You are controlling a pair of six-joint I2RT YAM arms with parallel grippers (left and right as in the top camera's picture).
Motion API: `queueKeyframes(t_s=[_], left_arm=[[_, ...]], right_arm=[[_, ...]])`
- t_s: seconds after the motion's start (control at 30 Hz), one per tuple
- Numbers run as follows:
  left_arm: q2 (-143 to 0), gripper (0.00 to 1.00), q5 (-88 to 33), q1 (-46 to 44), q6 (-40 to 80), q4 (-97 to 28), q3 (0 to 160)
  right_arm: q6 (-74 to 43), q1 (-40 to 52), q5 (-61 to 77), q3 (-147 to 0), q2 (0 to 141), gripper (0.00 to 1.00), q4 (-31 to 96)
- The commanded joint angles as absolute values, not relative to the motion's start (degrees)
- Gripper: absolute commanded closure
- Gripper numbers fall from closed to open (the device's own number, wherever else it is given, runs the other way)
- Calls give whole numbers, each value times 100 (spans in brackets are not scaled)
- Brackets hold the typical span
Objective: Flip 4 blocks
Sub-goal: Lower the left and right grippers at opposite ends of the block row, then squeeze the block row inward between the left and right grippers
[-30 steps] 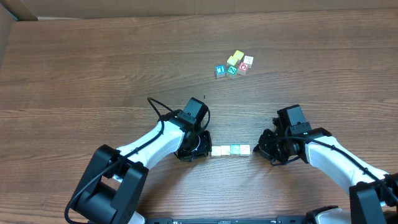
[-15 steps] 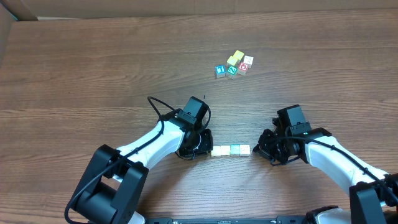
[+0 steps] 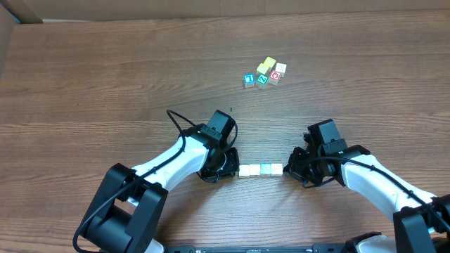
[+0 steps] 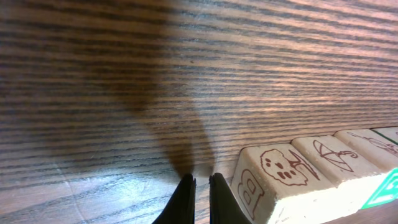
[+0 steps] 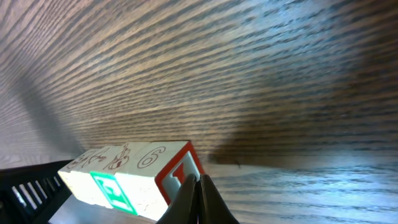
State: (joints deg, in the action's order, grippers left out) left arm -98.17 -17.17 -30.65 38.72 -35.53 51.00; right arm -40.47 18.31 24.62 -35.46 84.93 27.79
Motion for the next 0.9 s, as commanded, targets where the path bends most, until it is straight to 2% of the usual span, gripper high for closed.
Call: queueKeyframes(t_s=[0.0,0.87], left_arm=[[-9891,96,-1660,-3065,3726,-3564,5083],[-9891,96,-1804,-2926,3573,-3522,5085]], right_arm=[[-4062,1848,2279,-3520,8521,96,2749],[-4204,2058,2300,-3520,8521,96,2580]])
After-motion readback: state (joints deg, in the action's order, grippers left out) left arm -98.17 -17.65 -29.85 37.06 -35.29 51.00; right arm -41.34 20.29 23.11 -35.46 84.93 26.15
